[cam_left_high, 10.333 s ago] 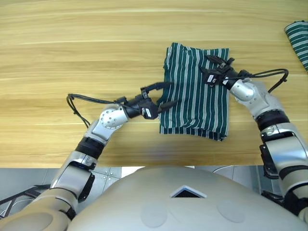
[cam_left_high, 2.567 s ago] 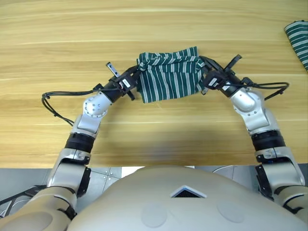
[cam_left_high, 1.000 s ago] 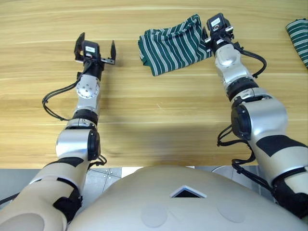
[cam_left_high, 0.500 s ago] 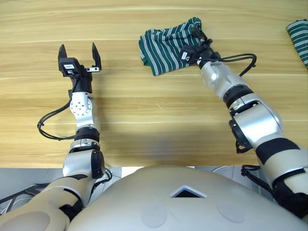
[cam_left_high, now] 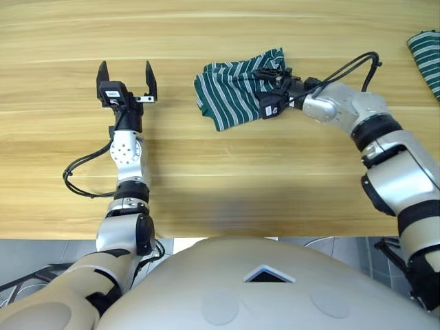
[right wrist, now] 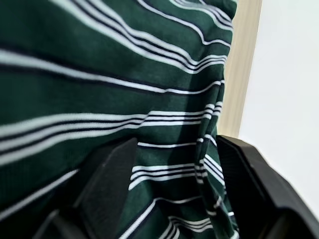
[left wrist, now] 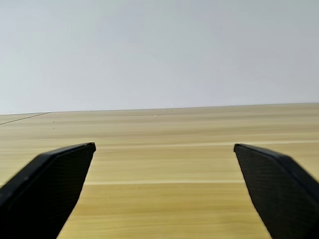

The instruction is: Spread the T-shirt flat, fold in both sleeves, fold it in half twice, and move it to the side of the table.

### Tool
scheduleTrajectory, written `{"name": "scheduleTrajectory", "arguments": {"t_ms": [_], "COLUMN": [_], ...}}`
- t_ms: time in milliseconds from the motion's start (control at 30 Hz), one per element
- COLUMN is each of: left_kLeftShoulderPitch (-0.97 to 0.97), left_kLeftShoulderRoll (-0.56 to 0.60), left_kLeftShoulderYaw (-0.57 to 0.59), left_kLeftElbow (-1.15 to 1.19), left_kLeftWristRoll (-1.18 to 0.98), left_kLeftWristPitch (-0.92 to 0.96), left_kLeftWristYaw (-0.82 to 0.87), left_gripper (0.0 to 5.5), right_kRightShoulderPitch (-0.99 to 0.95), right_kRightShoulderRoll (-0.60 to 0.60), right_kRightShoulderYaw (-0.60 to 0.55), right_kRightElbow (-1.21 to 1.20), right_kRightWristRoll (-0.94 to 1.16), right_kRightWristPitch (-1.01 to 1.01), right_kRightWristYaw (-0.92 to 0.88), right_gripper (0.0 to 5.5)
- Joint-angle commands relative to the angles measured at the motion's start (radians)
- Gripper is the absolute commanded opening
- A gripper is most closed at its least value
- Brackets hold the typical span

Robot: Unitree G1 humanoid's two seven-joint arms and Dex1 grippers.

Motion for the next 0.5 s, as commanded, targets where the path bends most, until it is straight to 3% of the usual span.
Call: {"name": "scheduleTrajectory", "arguments": {"t_ms": [33,133,333,500], "left_kLeftShoulderPitch": [-0.016,-0.016,0.024,0.038], "left_kLeftShoulderRoll": [0.012,0.018,0.040,0.046], "left_kLeftShoulderYaw": [-0.008,-0.015,-0.042,-0.050], "left_kLeftElbow": [0.009,0.004,-0.070,-0.129], "left_kLeftWristRoll": [0.015,0.024,0.043,0.018], "left_kLeftWristPitch": [0.005,0.008,0.010,0.028], "left_kLeftWristYaw": [-0.011,-0.020,-0.066,-0.109], "left_gripper": [5.15,5.15,5.15,5.15], "right_kRightShoulderPitch": [0.229,0.372,0.537,0.589], "right_kRightShoulderRoll": [-0.091,-0.120,-0.058,-0.072], "right_kRightShoulderYaw": [0.031,-0.013,-0.246,-0.285], "right_kRightElbow": [-0.292,-0.545,-0.867,-0.876], "right_kRightWristRoll": [0.045,0.159,0.505,0.575], "right_kRightWristPitch": [-0.032,0.022,0.097,0.106], "right_kRightWristYaw": [0.193,0.247,0.193,0.282], "right_gripper": [2.93,2.93,2.93,2.93]}}
